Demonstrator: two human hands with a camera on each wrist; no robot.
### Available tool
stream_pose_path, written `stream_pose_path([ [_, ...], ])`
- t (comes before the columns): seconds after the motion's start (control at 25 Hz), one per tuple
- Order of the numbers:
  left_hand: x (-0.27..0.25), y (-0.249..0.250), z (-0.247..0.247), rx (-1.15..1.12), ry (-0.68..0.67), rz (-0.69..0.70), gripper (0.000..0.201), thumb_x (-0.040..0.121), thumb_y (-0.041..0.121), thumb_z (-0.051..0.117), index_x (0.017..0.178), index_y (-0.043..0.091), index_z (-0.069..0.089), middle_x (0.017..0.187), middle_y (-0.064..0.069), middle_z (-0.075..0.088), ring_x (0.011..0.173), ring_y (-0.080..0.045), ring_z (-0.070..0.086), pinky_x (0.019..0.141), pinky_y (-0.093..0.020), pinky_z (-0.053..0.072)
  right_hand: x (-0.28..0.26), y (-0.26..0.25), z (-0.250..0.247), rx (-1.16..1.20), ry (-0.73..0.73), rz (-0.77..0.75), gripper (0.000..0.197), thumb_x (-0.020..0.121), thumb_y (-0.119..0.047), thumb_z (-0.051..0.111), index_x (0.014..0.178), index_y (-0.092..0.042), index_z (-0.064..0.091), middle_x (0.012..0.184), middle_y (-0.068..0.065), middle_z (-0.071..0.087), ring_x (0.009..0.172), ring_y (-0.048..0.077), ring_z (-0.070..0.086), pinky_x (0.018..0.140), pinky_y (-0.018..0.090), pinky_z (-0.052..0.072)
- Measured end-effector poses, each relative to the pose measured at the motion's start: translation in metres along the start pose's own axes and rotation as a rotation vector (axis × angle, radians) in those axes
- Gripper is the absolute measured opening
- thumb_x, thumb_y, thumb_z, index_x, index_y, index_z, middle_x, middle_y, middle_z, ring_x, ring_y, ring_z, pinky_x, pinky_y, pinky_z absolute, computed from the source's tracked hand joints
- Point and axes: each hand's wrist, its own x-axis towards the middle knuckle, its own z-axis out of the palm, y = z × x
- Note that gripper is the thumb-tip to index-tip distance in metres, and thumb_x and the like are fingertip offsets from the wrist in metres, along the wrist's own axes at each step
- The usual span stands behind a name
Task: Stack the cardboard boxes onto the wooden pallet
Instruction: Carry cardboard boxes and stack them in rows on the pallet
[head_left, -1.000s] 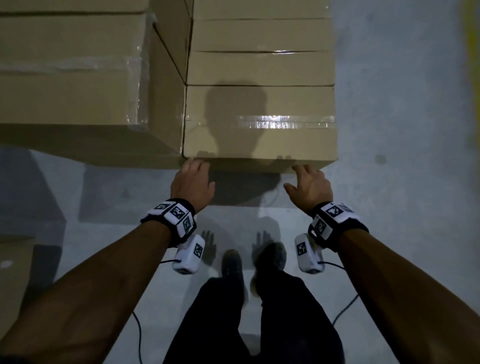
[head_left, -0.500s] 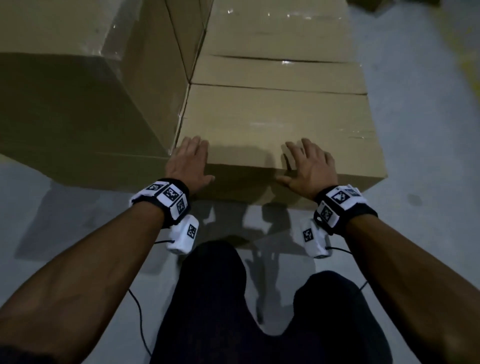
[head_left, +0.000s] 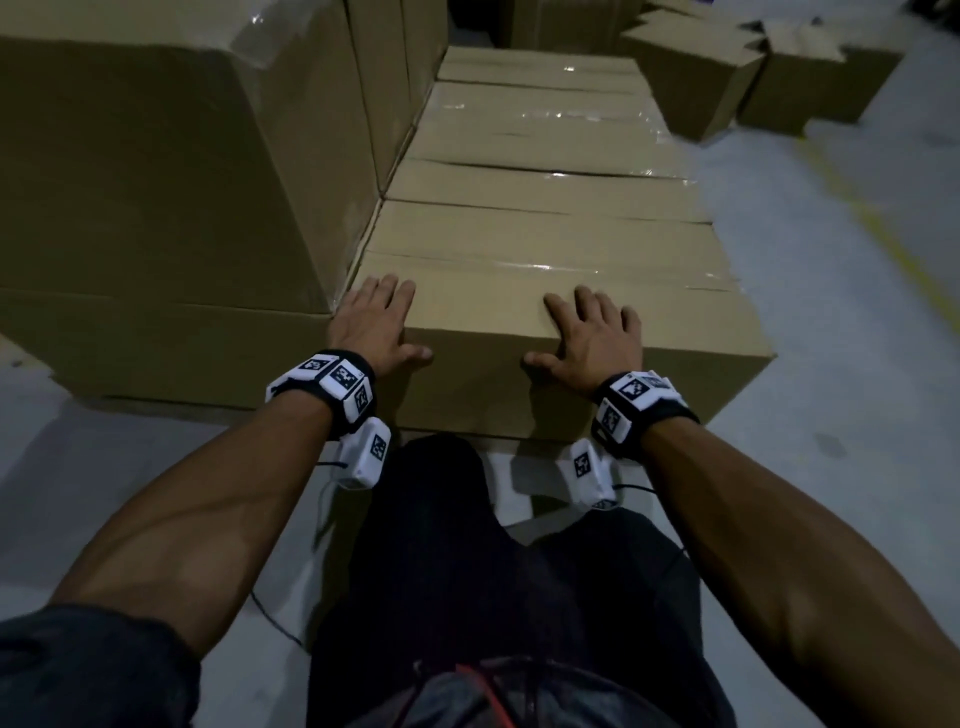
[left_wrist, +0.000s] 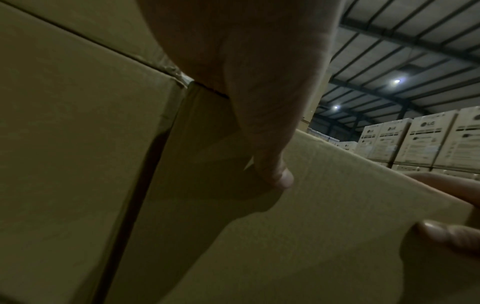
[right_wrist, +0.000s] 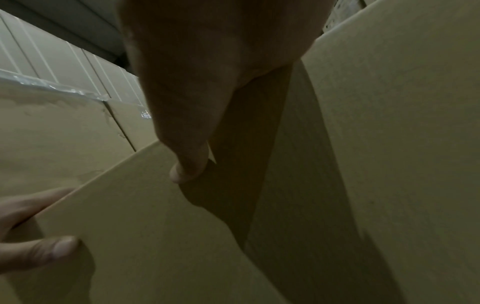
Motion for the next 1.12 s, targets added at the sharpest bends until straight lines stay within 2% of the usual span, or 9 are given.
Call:
stream_pose_path([
  [0.36, 0.005, -0.002, 0.004, 0.042, 0.052, 0.037, 0.099, 0.084, 0.068, 0.058, 0.156, 0.017, 0.013, 0.164, -0.01, 0.014, 0.149, -0.032, 0.015, 0.121, -0.046, 0.017, 0.004, 0.0, 0.002, 0.01, 0.015, 0.011, 0.088, 0.085, -0.078, 0.047, 0.156, -0.039, 0.012, 0.166, 0.007, 0.011, 0.152, 0.031, 0.01, 0.12, 0.056, 0.011],
  [0.56, 0.006, -0.001, 0.003, 0.06, 0.013, 0.029, 0.1, 0.083, 0.066, 0.062, 0.156, 0.017, 0.013, 0.163, -0.011, 0.015, 0.149, -0.032, 0.016, 0.12, -0.046, 0.017, 0.003, 0.002, 0.001, 0.051, 0.0, -0.01, 0.089, 0.086, -0.073, 0.053, 0.156, -0.036, 0.014, 0.166, 0.008, 0.01, 0.152, 0.031, 0.01, 0.121, 0.055, 0.011],
  [0.68, 0.008, -0.004, -0.001, 0.142, 0.004, 0.042, 0.103, 0.083, 0.063, 0.065, 0.156, 0.015, 0.011, 0.163, -0.011, 0.015, 0.148, -0.032, 0.019, 0.119, -0.047, 0.021, -0.003, 0.025, 0.003, 0.079, 0.029, 0.019, 0.087, 0.086, -0.066, 0.059, 0.155, -0.033, 0.018, 0.165, 0.01, 0.013, 0.151, 0.031, 0.012, 0.122, 0.053, 0.012],
  [0.88, 0.006, -0.007, -0.004, 0.288, -0.015, 0.046, 0.105, 0.084, 0.054, 0.069, 0.155, 0.009, 0.006, 0.163, -0.011, 0.014, 0.146, -0.033, 0.022, 0.118, -0.047, 0.023, -0.025, 0.078, 0.01, 0.023, 0.088, 0.155, 0.089, 0.084, -0.068, 0.06, 0.155, -0.034, 0.017, 0.164, 0.009, 0.013, 0.15, 0.032, 0.013, 0.12, 0.054, 0.014],
  [1.12, 0.009, -0.01, -0.004, 0.275, -0.033, 0.047, 0.103, 0.084, 0.05, 0.071, 0.154, 0.009, 0.007, 0.163, -0.011, 0.013, 0.144, -0.037, 0.025, 0.116, -0.049, 0.027, -0.024, 0.077, 0.014, 0.014, 0.12, 0.165, 0.085, 0.087, -0.067, 0.056, 0.155, -0.036, 0.015, 0.165, 0.009, 0.012, 0.151, 0.033, 0.012, 0.12, 0.055, 0.014],
])
